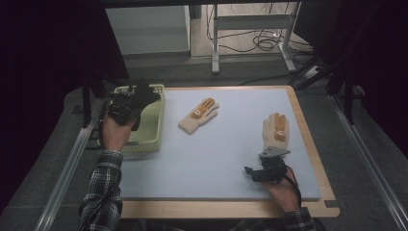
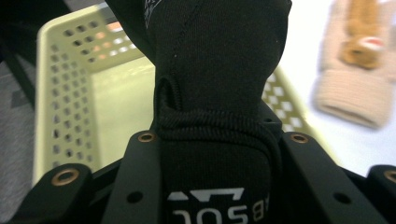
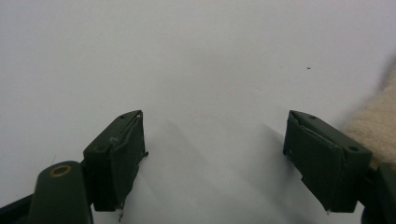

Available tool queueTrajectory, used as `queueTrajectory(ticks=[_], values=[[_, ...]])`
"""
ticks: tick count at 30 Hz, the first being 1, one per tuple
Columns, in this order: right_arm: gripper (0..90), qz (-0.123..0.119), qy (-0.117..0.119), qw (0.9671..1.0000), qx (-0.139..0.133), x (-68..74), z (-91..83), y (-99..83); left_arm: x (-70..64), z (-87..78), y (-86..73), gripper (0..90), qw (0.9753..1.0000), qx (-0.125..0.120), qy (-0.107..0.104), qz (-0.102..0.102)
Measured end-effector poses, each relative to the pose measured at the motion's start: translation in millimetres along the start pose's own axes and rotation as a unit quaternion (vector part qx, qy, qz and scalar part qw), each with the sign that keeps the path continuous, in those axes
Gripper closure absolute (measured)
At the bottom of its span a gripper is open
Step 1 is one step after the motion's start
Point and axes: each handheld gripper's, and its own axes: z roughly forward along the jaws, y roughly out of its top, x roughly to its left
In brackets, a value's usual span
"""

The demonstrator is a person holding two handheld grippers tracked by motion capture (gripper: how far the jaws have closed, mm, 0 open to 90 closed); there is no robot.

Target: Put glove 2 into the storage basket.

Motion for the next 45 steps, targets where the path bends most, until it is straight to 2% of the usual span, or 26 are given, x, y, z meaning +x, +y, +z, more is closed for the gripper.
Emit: queueTrajectory(ticks=[6,10,12,16,25,27,29,31,33,37,40,45], values=[[20.3,0.000,0.000,1.0000,0.000,0.0,0.1,0.0,19.8,15.7,-10.9,64.7,0.9993,0.016,0.019,-0.028],[20.2,0.000,0.000,1.0000,0.000,0.0,0.1,0.0,28.5,30.5,-18.7,64.3,0.9983,0.035,0.027,-0.038],[20.2,0.000,0.000,1.0000,0.000,0.0,0.1,0.0,32.9,41.2,-21.1,63.9,0.9975,0.050,0.036,-0.034],[20.3,0.000,0.000,1.0000,0.000,-0.1,0.1,0.0,37.0,49.5,-21.2,63.3,0.9964,0.069,0.042,-0.027],[20.2,0.001,0.001,1.0000,0.000,-0.1,0.2,0.0,52.9,63.7,-20.8,60.1,0.9930,0.099,0.046,-0.046],[20.2,0.001,0.001,1.0000,0.000,-0.2,0.2,0.0,55.2,65.9,-20.0,53.2,0.9920,0.107,0.044,-0.049],[20.2,0.001,0.001,1.0000,0.000,-0.2,0.2,0.0,57.1,68.1,-19.8,38.5,0.9907,0.117,0.045,-0.052],[20.2,0.001,0.001,1.0000,0.000,-0.2,0.2,0.0,58.5,67.5,-20.4,28.4,0.9908,0.117,0.044,-0.052],[20.2,0.001,0.001,1.0000,0.000,-0.2,0.2,0.0,58.9,66.2,-20.9,20.2,0.9912,0.117,0.028,-0.056],[20.2,0.001,0.001,1.0000,0.000,-0.1,0.1,0.0,56.8,63.1,-20.0,10.7,0.9913,0.116,0.020,-0.058],[20.2,0.001,0.001,1.0000,0.000,-0.1,0.1,0.0,55.6,60.1,-19.2,8.4,0.9915,0.118,0.024,-0.050],[20.2,0.001,0.001,1.0000,0.000,-0.1,0.1,0.0,60.6,44.1,-19.1,5.5,0.9941,0.079,-0.019,-0.072]])
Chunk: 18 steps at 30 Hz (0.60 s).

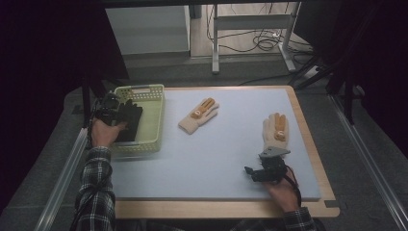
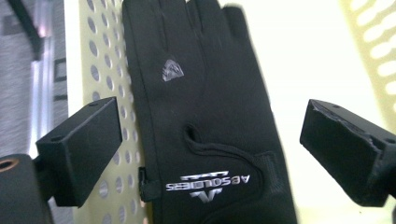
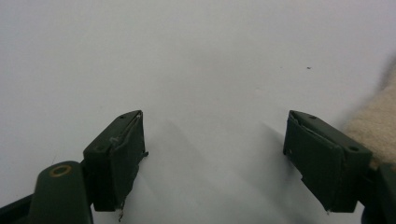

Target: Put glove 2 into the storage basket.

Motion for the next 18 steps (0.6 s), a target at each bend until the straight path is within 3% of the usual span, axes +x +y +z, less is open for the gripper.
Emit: queueTrajectory(ticks=[4,9,12,18], values=[[20.2,0.000,0.000,1.0000,0.000,0.1,0.0,0.0,1.5,-12.8,-3.3,4.3,0.9993,-0.028,-0.026,-0.004],[20.2,0.000,0.000,1.0000,0.000,0.1,-0.1,0.0,-2.8,-25.7,-10.8,3.0,0.9975,-0.049,-0.045,0.023],[20.2,0.000,0.000,1.0000,0.000,0.1,0.0,0.0,-10.8,-33.5,-15.5,2.5,0.9947,-0.070,-0.061,0.043],[20.2,0.000,0.000,1.0000,0.001,0.2,-0.1,0.0,-34.2,-50.9,-23.5,1.2,0.9868,-0.101,-0.091,0.087]])
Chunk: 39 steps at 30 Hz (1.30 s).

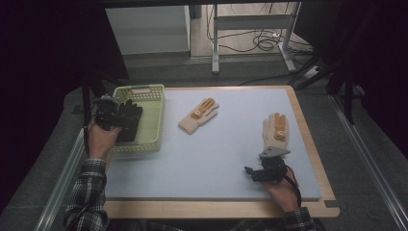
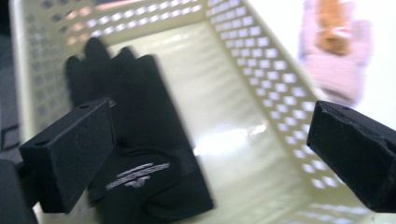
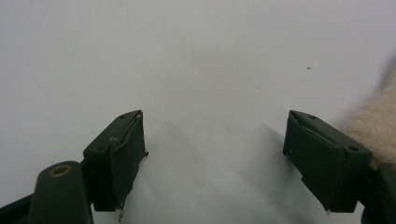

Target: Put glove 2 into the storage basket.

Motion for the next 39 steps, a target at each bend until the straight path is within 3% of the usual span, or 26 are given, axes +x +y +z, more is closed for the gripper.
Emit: queueTrajectory(ticks=[4,14,20,29,36,39], values=[[20.2,0.000,0.000,1.0000,0.000,0.0,0.0,0.0,-18.4,-6.4,-2.3,0.8,0.9994,-0.007,-0.011,0.033],[20.1,0.000,0.000,1.0000,0.001,0.1,0.0,0.0,-50.8,-16.0,-16.0,0.8,0.9958,-0.028,-0.050,0.072],[20.1,0.001,0.000,1.0000,0.001,0.1,-0.1,0.1,-74.7,-21.7,-24.2,0.8,0.9916,-0.046,-0.074,0.095],[20.1,0.002,-0.001,1.0000,0.001,0.3,-0.2,0.1,-113.3,-24.7,-38.2,0.8,0.9849,-0.063,-0.090,0.134],[20.0,0.002,-0.001,1.0000,0.001,0.4,-0.2,0.1,-143.2,-19.6,-53.6,0.9,0.9782,-0.071,-0.117,0.156],[20.0,0.001,-0.001,1.0000,0.001,0.3,-0.2,0.1,-153.1,-14.7,-61.1,0.9,0.9765,-0.071,-0.117,0.166]])
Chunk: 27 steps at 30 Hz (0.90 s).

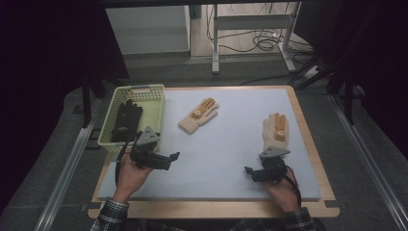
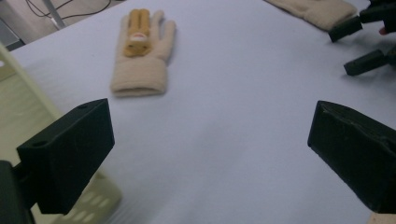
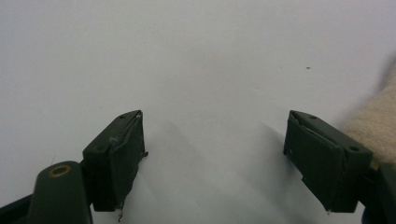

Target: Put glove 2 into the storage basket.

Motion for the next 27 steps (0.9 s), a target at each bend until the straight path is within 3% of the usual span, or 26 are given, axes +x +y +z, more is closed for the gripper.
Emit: queueTrajectory(ticks=[8,13,17,27], values=[[19.9,0.000,0.000,1.0000,0.000,0.0,0.0,0.0,-18.4,23.1,-20.8,0.9,0.9998,0.008,-0.016,-0.003],[19.9,0.000,0.000,1.0000,0.000,0.0,0.1,0.0,-23.6,37.5,-36.5,1.0,0.9997,0.022,-0.007,-0.007],[19.9,0.001,0.000,1.0000,0.000,0.0,0.1,0.0,-24.5,45.9,-46.6,1.0,0.9992,0.040,0.002,-0.004],[19.8,0.001,0.000,1.0000,0.000,-0.1,0.1,0.1,-17.5,64.4,-69.3,0.8,0.9948,0.093,0.019,-0.035]])
